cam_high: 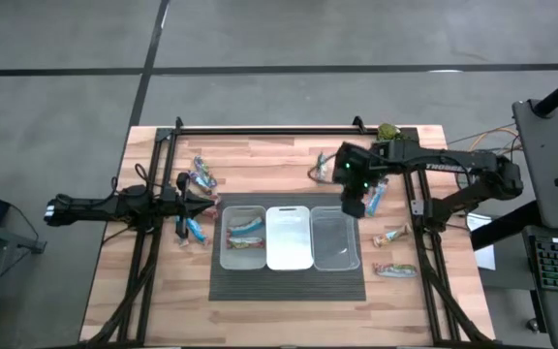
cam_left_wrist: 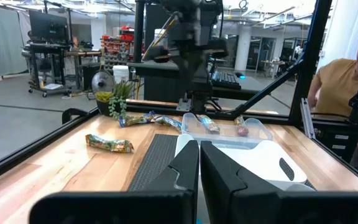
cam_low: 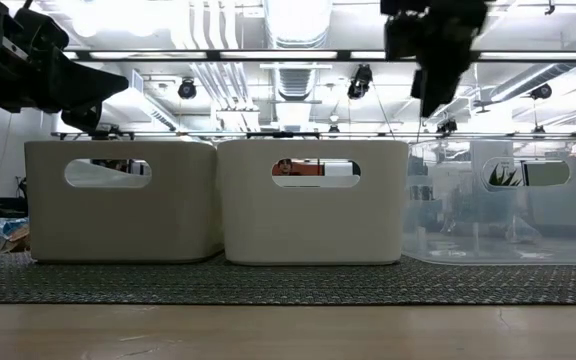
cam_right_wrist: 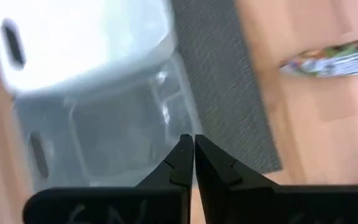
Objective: Pick and place Granola Bars by type
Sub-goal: Put the yellow granola bar into the transparent bin
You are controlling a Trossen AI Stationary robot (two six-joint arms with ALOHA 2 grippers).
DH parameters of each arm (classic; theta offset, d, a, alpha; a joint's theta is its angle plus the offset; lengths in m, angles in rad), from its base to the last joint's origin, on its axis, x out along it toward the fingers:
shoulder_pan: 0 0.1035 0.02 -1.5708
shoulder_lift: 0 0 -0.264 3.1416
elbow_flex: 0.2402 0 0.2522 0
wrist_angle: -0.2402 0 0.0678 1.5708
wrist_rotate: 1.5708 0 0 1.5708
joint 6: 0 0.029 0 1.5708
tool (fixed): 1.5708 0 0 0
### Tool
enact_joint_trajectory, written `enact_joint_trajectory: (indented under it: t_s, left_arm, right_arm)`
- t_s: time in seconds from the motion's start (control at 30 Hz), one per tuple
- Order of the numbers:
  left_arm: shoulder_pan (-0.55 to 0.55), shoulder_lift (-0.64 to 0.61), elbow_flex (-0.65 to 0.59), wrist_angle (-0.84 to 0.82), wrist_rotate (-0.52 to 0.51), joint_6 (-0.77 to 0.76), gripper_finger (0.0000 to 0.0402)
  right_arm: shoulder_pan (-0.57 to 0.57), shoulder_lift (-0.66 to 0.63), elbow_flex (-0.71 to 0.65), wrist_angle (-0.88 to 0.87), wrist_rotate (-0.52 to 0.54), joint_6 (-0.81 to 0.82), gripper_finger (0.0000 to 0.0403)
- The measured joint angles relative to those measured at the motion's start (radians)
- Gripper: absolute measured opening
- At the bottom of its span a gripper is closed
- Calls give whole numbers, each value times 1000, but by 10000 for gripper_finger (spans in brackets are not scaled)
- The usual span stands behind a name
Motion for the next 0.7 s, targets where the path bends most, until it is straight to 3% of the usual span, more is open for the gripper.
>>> enact_joint_trajectory:
  t_s: [0.33, 0.57, 0.7]
  left_arm:
    - [0, 0, 0, 0, 0, 0, 0]
    - [0, 0, 0, 0, 0, 0, 0]
    - [0, 0, 0, 0, 0, 0, 0]
  right_arm:
    - [-179, 81, 0, 199, 0, 171, 8]
    - [-218, 191, 36, 279, 3, 214, 8]
    - [-219, 277, 99, 274, 62, 276, 8]
